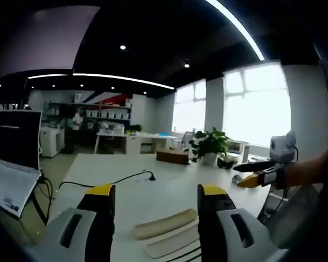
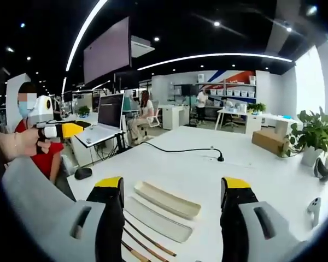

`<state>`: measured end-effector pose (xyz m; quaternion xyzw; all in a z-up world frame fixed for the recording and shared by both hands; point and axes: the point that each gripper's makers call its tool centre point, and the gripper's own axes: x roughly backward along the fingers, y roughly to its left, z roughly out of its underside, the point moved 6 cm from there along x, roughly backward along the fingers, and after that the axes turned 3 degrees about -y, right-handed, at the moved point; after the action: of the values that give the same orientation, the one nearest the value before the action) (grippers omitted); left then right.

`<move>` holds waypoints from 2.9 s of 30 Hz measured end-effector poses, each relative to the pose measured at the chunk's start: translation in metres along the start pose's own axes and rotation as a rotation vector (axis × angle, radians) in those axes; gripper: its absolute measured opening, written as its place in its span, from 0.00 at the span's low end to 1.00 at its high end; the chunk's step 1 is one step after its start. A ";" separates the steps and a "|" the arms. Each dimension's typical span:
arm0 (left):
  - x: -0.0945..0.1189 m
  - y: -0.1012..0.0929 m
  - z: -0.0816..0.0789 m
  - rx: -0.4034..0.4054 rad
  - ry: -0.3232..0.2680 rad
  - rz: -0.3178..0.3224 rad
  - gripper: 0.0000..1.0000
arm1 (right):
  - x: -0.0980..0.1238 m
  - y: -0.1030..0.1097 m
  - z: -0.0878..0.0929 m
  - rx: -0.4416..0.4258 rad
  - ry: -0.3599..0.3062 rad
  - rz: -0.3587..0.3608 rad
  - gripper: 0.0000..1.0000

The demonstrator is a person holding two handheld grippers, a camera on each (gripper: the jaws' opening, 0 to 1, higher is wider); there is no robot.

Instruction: Arrange the utensils inside the cutlery case until each visible utensil rests in its matching compartment.

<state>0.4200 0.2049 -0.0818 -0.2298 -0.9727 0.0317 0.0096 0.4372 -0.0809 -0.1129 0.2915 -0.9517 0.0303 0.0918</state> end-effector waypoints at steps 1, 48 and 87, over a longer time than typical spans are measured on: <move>0.003 0.001 -0.002 0.013 -0.008 -0.006 0.62 | -0.001 0.001 -0.001 0.004 0.000 -0.005 0.71; 0.046 0.036 0.008 -0.068 0.077 -0.122 0.61 | -0.048 0.042 0.033 0.245 0.316 -0.510 0.50; 0.044 0.034 0.008 -0.090 0.088 -0.109 0.59 | -0.052 0.053 0.074 0.312 0.519 -0.657 0.36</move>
<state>0.3958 0.2546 -0.0914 -0.1777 -0.9828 -0.0227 0.0439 0.4385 -0.0164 -0.1957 0.5713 -0.7381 0.2149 0.2875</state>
